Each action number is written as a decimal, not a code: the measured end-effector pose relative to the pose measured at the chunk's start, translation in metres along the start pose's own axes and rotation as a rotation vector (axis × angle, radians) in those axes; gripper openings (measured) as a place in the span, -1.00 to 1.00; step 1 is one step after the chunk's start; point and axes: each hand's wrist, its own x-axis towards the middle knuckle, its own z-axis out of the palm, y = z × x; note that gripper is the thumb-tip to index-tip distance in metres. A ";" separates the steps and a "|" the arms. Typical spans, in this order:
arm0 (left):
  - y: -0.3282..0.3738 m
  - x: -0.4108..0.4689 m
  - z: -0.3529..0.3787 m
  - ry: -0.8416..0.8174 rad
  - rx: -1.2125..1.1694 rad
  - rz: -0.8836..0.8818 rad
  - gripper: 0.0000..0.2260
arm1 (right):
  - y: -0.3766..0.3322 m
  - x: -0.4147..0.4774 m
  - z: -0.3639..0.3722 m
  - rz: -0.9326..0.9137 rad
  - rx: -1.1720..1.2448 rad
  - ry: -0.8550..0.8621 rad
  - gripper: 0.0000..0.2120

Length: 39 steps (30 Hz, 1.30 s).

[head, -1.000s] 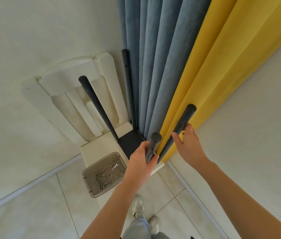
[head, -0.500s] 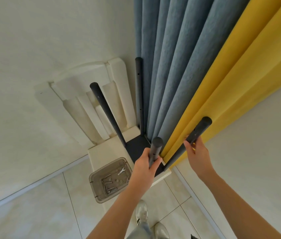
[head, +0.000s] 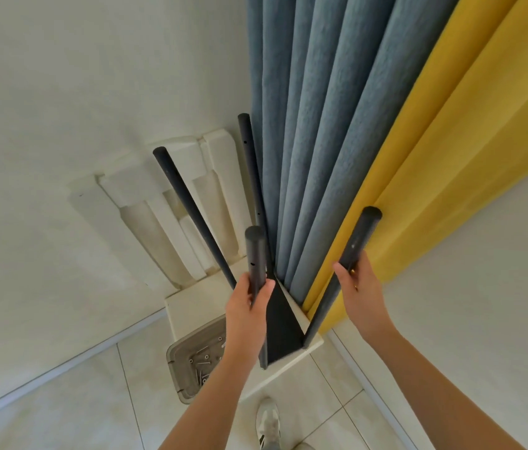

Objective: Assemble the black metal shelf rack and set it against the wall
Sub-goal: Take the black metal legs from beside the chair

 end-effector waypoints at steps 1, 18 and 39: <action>0.004 0.002 -0.001 -0.002 0.005 0.011 -0.87 | -0.005 0.000 0.002 -0.006 0.013 0.000 -0.83; 0.058 -0.019 -0.013 -0.021 -0.115 0.147 -0.93 | -0.058 -0.012 -0.019 -0.242 0.107 -0.006 -0.84; 0.129 -0.150 -0.025 0.230 -0.129 0.466 -0.91 | -0.124 -0.110 -0.097 -0.534 0.297 -0.019 -0.83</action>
